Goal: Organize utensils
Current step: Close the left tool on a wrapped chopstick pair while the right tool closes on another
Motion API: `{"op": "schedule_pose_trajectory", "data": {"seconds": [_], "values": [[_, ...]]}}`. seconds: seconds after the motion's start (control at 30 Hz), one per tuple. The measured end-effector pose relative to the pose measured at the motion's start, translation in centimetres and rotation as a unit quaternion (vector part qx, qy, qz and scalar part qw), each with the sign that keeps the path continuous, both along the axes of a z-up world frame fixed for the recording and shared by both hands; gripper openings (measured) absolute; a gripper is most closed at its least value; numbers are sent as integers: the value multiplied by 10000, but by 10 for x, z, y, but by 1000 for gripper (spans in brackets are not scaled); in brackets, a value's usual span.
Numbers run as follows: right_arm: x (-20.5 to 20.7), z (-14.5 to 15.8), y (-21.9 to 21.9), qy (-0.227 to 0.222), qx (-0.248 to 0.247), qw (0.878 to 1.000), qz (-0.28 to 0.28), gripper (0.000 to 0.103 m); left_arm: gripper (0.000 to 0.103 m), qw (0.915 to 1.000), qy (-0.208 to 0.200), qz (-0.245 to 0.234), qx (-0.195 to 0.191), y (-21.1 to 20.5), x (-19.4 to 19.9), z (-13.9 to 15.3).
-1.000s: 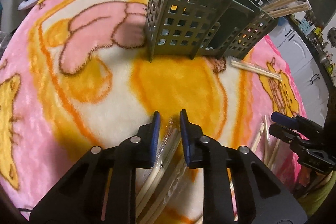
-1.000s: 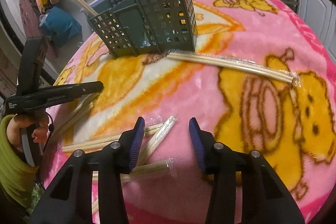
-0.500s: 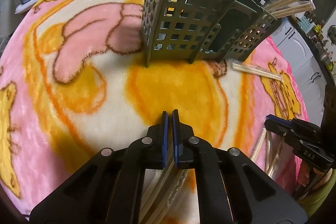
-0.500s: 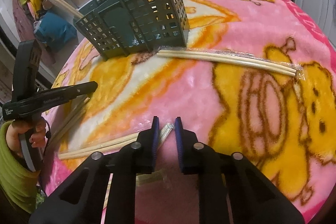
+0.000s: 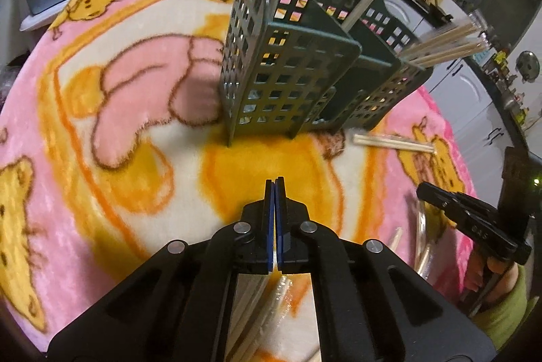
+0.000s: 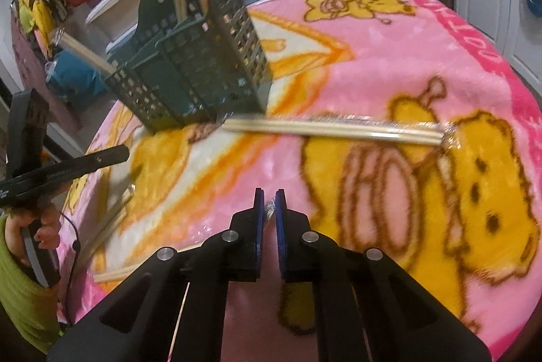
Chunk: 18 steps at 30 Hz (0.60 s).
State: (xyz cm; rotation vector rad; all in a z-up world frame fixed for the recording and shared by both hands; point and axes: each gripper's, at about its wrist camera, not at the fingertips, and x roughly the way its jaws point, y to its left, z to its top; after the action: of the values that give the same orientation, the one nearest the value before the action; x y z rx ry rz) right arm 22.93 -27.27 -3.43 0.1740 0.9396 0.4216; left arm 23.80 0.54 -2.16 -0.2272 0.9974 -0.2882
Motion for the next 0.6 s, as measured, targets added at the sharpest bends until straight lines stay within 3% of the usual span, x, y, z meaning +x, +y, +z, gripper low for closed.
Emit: {"op": "schedule_pose_trajectory", "data": {"seconds": [0.13,0.2,0.4,0.6], "values": [[2,6,-4,-80,8,10000,-44,7,1,9998,95,-168,89,-4,-8,-1],[2,9,-5,-128,17,9999,-58,7,10,9994,127,-272,171,-8,-13,-3],[4,29,-5,-432,106,9990,-39,6,17,9977,266,-347,520,-15,-19,-15],[-1,56,-2,-791,113,9968,43,6,17,9963,297,-439,682,-20,-20,-21]]}}
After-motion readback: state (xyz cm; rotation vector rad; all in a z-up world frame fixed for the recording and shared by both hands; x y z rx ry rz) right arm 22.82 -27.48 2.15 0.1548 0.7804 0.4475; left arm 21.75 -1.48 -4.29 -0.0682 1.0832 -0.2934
